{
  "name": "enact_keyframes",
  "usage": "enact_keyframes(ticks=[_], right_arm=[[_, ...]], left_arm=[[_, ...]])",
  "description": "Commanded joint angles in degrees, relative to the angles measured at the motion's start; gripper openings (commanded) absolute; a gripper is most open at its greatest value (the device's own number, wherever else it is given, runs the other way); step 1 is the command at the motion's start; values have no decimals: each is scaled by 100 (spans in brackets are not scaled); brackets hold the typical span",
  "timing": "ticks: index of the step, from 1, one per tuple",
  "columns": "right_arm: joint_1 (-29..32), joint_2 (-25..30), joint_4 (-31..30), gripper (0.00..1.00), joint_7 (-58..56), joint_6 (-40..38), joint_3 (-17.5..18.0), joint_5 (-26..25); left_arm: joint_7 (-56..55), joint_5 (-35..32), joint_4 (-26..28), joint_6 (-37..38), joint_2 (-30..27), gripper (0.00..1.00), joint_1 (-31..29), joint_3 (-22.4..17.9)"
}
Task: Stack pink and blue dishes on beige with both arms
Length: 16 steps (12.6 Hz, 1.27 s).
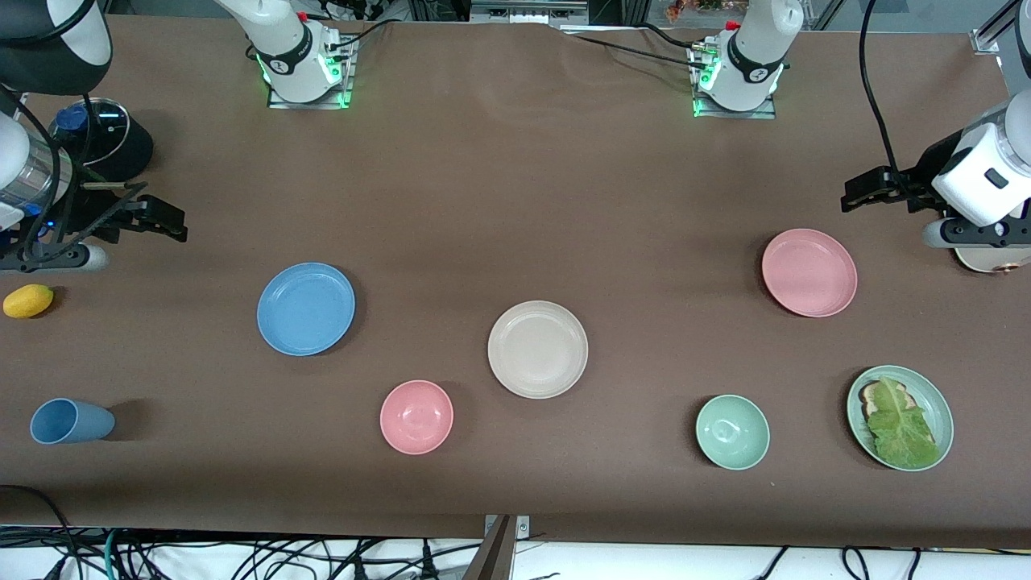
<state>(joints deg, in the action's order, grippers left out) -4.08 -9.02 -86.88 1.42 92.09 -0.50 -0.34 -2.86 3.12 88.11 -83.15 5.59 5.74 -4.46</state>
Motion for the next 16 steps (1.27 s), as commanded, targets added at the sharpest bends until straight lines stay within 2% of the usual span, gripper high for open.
enact_keyframes(ticks=[1, 6, 8, 13, 16], right_arm=[[48, 85, -48, 100, 25, 64, 67, 8], [48, 85, -57, 100, 25, 73, 76, 16], [48, 94, -57, 100, 25, 73, 67, 16], [48, 85, -57, 100, 25, 73, 67, 16], [48, 85, -57, 100, 25, 73, 67, 16]], left_arm=[[48, 57, -171, 97, 284, 100, -47, 6], [4, 92, -162, 53, 662, 100, -38, 6], [-22, 39, -180, -200, 1083, 100, 32, 24], [136, 336, 30, -438, 1480, 100, -345, 24], [1503, 539, 530, -859, 1341, 100, -547, -151]])
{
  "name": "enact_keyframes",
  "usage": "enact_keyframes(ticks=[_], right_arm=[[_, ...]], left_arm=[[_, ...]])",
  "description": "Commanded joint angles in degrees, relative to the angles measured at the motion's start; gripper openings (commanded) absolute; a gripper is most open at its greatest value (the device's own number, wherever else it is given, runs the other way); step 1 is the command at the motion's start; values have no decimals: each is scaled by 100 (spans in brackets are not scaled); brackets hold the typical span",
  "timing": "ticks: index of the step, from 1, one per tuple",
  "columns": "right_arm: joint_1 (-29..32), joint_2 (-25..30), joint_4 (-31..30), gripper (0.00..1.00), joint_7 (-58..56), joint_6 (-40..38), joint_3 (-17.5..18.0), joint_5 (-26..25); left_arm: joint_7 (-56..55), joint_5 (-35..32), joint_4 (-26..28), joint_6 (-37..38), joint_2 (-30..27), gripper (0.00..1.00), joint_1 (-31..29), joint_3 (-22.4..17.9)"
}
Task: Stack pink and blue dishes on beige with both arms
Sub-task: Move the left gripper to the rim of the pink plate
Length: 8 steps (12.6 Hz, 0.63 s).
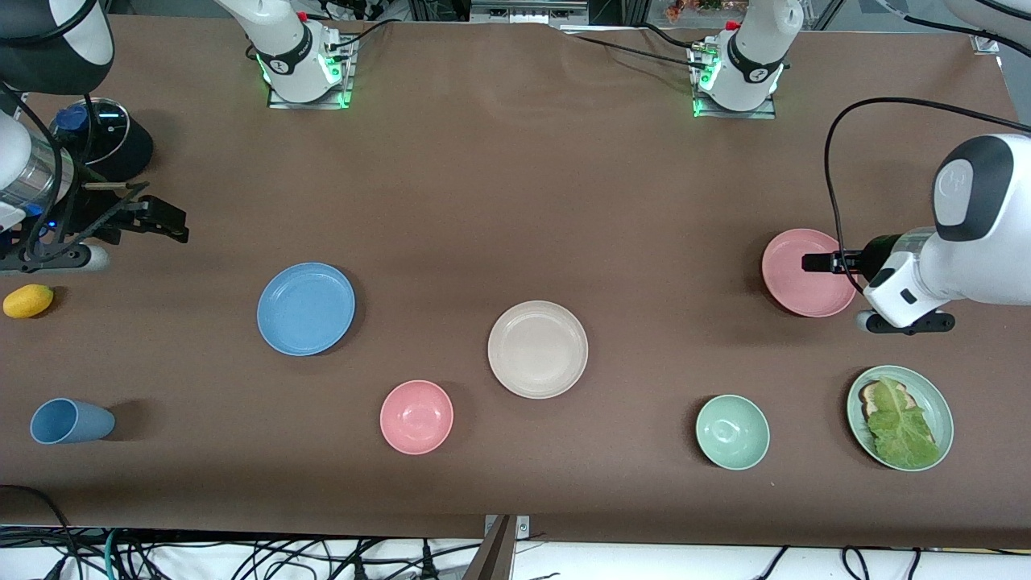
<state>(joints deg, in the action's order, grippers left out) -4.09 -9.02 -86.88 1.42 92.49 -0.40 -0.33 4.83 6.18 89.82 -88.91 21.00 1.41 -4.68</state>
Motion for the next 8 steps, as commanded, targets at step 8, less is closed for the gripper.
enact_keyframes(ticks=[8], right_arm=[[48, 94, -57, 100, 25, 15, 58, 16]], left_arm=[[3346, 1095, 1994, -1733, -879, 100, -97, -1290]])
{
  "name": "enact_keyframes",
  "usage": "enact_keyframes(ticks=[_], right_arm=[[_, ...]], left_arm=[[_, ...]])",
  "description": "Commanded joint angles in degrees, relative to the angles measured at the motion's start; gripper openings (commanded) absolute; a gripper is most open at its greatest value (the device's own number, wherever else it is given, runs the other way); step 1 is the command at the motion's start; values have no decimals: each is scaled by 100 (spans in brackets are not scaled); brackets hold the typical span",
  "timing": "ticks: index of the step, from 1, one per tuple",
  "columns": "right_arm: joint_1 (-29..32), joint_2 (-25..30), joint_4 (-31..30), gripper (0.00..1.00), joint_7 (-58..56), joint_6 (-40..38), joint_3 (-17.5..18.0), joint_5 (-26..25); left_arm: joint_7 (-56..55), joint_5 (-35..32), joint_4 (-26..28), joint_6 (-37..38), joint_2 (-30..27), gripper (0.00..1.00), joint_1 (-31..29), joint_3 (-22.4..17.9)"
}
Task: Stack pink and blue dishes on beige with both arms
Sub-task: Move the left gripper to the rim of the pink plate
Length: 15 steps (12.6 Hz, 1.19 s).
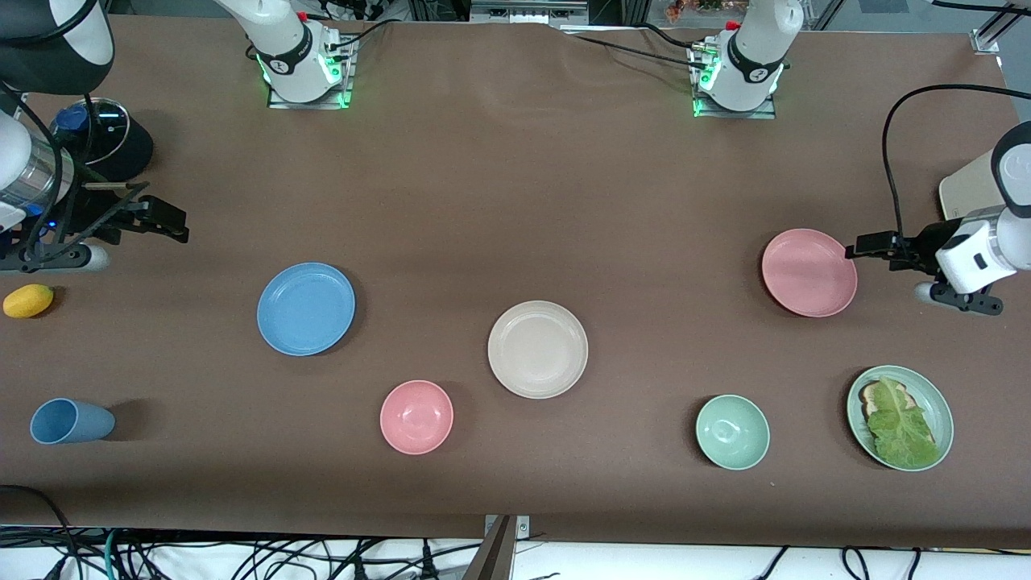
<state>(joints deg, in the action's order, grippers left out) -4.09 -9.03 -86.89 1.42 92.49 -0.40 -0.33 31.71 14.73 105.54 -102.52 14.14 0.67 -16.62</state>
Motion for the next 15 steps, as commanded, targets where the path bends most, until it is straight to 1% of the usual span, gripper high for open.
enact_keyframes(ticks=[1, 2, 4, 5, 6, 7, 9, 11, 14, 15], right_arm=[[48, 94, -56, 100, 25, 15, 58, 16], [48, 94, -56, 100, 25, 15, 58, 16], [48, 94, -56, 100, 25, 15, 58, 16], [40, 94, -56, 100, 25, 15, 66, 16], [48, 94, -56, 100, 25, 15, 58, 16], [48, 94, -56, 100, 25, 15, 58, 16], [48, 94, -56, 100, 25, 6, 58, 16], [48, 94, -56, 100, 25, 6, 58, 16], [40, 94, -56, 100, 25, 6, 66, 16], [48, 94, -56, 100, 25, 6, 66, 16]], left_arm=[[1044, 250, 528, -504, -183, 100, -41, -156], [1335, 276, 634, -618, -166, 100, -67, -235], [1714, 337, 784, -952, -35, 100, -339, -236], [1951, 512, 802, -1110, 71, 100, -366, -236], [1953, 566, 776, -1138, 228, 98, -419, -236], [1944, 557, 784, -1138, 282, 99, -428, -245], [2006, 688, 793, -1147, 431, 100, -751, -227], [2006, 1040, 793, -1147, 712, 100, -814, -236], [2006, 1899, 758, -1182, 1300, 100, -998, -236], [2006, 2006, 732, -1182, 1415, 100, -1034, -236]])
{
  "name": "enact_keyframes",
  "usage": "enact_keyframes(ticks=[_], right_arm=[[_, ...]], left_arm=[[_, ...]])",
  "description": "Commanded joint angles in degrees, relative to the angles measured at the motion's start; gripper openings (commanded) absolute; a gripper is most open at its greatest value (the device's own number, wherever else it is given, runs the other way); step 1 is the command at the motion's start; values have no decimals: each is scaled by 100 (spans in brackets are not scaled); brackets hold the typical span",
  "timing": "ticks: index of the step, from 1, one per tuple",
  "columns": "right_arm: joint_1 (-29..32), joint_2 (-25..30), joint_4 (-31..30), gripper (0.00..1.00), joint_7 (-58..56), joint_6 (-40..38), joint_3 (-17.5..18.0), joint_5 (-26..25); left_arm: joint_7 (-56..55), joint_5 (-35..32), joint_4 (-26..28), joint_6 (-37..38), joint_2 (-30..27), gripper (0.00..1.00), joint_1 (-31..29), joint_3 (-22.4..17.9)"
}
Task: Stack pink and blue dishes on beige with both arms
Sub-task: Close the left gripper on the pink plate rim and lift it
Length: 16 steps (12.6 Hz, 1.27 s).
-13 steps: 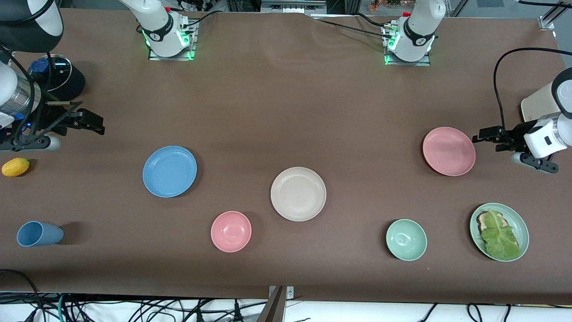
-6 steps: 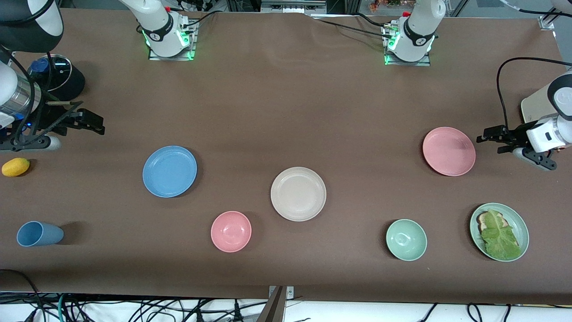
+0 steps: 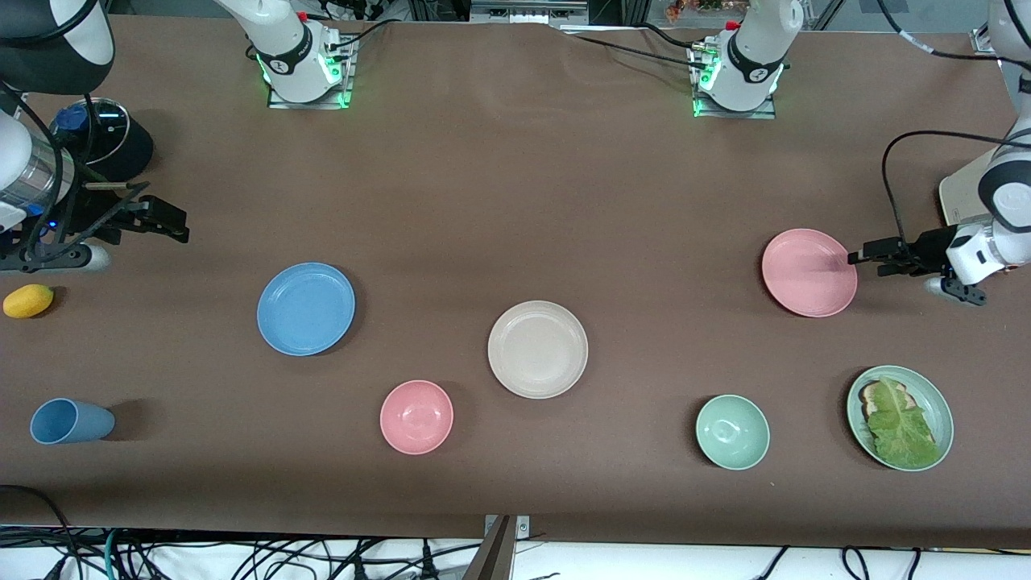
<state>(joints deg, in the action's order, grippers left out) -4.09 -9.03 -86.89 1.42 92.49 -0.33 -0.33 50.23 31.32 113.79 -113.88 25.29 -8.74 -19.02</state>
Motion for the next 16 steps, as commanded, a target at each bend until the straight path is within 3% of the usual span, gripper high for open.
enact_keyframes(ticks=[1, 13, 14, 16], right_arm=[[49, 94, -56, 100, 25, -2, 59, 15], [49, 94, -65, 100, 25, -29, 50, 15], [49, 94, -65, 100, 25, -29, 50, 24], [49, 94, -65, 100, 25, -29, 42, 33]], left_arm=[[154, 374, -103, -90, 371, 100, -93, 4], [171, 691, -155, -539, 749, 100, -93, 13], [171, 743, -155, -539, 758, 93, -75, 13], [163, 735, -155, -530, 758, 44, -49, 13]])
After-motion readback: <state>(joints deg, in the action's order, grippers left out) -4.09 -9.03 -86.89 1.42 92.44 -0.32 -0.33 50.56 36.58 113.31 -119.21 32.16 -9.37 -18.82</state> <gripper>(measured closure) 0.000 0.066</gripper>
